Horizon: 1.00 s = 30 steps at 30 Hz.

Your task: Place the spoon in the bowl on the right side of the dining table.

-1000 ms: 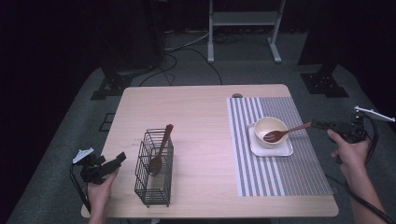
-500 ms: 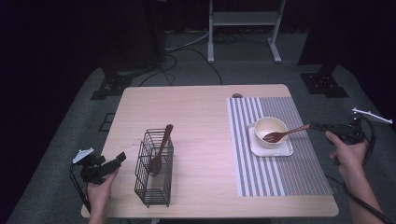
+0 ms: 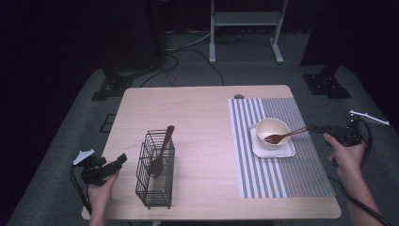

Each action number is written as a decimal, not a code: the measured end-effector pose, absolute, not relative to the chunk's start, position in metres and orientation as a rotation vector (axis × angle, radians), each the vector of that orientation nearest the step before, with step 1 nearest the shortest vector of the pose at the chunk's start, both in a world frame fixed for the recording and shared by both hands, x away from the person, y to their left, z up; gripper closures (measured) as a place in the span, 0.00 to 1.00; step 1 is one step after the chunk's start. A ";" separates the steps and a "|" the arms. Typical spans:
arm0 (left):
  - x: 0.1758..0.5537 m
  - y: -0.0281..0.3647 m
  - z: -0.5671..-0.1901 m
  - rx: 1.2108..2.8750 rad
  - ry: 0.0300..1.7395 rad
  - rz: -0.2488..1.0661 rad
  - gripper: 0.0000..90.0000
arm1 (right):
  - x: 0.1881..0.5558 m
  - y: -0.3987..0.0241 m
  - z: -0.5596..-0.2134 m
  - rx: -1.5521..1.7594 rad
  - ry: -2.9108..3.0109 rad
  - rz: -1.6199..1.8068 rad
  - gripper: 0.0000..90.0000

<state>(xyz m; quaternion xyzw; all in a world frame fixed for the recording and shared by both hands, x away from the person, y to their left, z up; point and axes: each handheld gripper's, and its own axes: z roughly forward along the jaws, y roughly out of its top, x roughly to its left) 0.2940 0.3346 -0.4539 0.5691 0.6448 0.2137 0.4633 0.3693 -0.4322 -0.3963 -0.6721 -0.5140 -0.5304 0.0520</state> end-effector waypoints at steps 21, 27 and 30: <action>0.294 0.334 -0.454 1.396 1.587 0.523 0.02 | 0.374 -0.423 -0.412 -2.004 -1.562 -1.566 0.84; 0.294 0.335 -0.454 1.396 1.589 0.524 0.02 | 0.372 -0.424 -0.418 -1.998 -1.553 -1.559 0.82; 0.294 0.335 -0.454 1.394 1.590 0.525 0.02 | 0.372 -0.424 -0.421 -1.993 -1.548 -1.558 0.81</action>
